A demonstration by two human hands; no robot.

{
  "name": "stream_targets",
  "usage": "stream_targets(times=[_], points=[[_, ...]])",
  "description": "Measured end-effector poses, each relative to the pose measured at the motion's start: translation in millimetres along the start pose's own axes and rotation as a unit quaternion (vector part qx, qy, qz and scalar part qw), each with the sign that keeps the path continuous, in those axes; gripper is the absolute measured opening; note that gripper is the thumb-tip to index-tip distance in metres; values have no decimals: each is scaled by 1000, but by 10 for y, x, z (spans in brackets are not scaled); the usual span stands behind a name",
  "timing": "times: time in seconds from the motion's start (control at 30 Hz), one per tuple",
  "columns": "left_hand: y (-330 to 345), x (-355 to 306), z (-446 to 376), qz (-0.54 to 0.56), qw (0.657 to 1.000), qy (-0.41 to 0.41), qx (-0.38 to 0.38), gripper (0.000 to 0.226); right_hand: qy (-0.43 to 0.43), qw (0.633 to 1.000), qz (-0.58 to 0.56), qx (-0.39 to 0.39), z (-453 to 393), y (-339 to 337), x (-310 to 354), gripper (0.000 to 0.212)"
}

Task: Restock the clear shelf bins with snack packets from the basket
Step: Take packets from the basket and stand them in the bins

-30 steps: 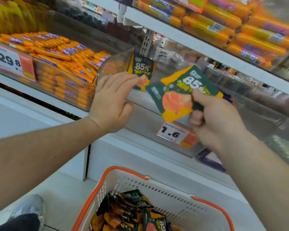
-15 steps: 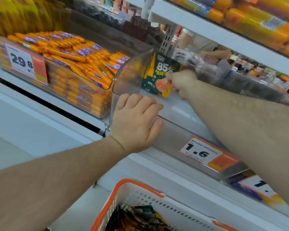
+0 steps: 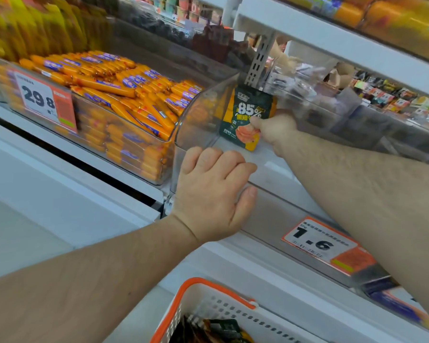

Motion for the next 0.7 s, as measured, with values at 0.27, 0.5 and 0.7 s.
stream_targets(times=[0.27, 0.5, 0.7], points=[[-2, -2, 6, 4, 1000, -1, 3, 39, 19, 999, 36, -11, 75, -94, -45, 30], [-13, -3, 0, 9, 1000, 0, 5, 38, 20, 1000, 4, 12, 276, -63, 84, 28], [32, 8, -1, 9, 1000, -3, 25, 38, 18, 1000, 5, 10, 395, -102, 165, 33]])
Point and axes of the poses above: each hand's wrist, its own z-axis away from the middle knuckle, its own y-axis out of the palm, x = y × z, the point moved 9 cm from there along -z, towards the middle knuckle, and after that the axes turned 12 degrees about -z, right-handed, at the moved point
